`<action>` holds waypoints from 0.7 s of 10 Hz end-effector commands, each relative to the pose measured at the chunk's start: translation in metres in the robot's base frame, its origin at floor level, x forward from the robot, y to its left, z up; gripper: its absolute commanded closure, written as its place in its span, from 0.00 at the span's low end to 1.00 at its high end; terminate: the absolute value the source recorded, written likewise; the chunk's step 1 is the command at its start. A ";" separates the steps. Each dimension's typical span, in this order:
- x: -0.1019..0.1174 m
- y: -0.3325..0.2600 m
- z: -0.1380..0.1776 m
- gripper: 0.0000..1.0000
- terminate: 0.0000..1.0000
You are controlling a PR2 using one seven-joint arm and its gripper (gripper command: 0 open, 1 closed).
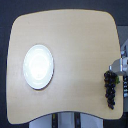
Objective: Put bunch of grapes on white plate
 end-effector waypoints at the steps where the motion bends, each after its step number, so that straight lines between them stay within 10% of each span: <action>1: -0.004 0.005 -0.057 0.00 0.00; 7: -0.020 0.026 -0.088 0.00 0.00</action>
